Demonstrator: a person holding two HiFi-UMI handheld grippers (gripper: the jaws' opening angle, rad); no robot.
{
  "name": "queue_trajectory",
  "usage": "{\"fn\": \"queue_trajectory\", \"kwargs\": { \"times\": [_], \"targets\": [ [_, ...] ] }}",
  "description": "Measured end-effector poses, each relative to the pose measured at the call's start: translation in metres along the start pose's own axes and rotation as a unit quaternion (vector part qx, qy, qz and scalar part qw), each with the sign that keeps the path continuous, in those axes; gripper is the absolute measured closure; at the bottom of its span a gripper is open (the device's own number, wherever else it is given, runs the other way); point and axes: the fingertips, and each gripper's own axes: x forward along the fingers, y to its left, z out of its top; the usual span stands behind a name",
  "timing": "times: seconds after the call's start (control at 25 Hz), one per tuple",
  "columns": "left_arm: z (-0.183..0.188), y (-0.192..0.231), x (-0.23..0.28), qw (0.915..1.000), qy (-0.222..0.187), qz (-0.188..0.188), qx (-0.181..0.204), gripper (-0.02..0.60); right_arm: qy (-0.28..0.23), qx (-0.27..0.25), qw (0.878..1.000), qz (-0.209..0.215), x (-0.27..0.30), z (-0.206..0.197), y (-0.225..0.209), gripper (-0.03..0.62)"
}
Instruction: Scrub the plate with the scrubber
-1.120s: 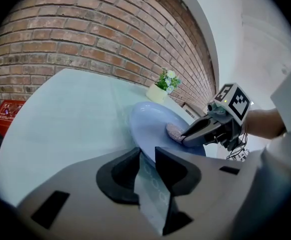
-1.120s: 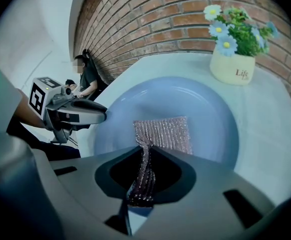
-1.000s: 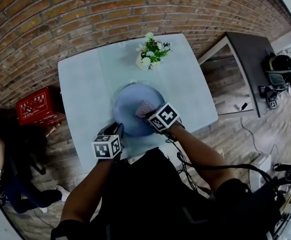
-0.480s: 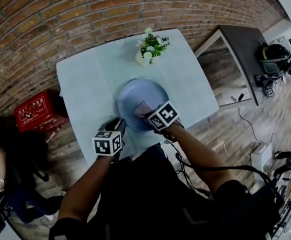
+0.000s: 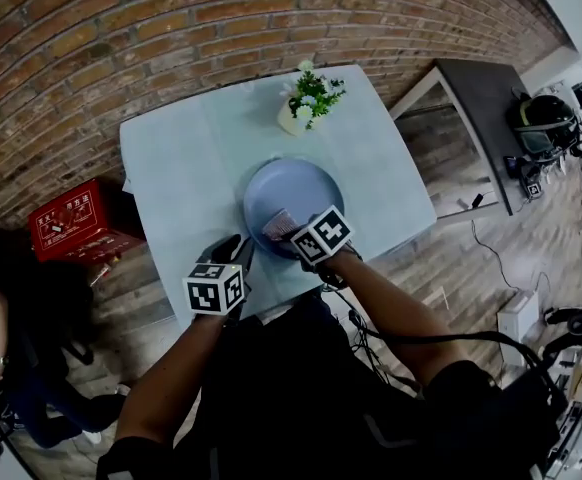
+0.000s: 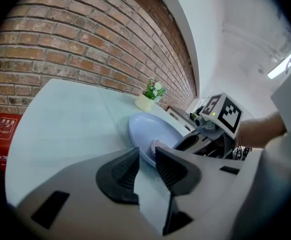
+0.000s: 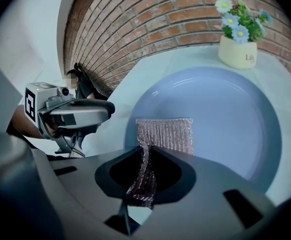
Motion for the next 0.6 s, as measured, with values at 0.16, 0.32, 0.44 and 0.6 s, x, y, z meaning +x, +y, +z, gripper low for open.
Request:
{"fn": "queue_trajectory", "kwargs": {
  "times": [0.16,0.32,0.44,0.6],
  "targets": [
    [0.002,0.004,-0.01,0.9999,-0.012,0.006,-0.007,0.468,-0.018,0.031,0.999,0.038,0.005,0.011,0.007,0.526],
    [0.009,0.012,-0.021,0.999,-0.03,0.022,-0.022,0.468,-0.038,0.054,0.994,0.084,0.007,0.024,0.014,0.526],
    [0.015,0.014,-0.028,0.998,-0.046,0.031,-0.03,0.468,-0.042,0.063,0.99,0.116,0.009,0.031,0.018,0.525],
    [0.02,0.019,-0.037,0.9963,-0.061,0.048,-0.038,0.468,-0.057,0.092,0.977,0.184,0.008,0.047,0.031,0.525]
  ]
}}
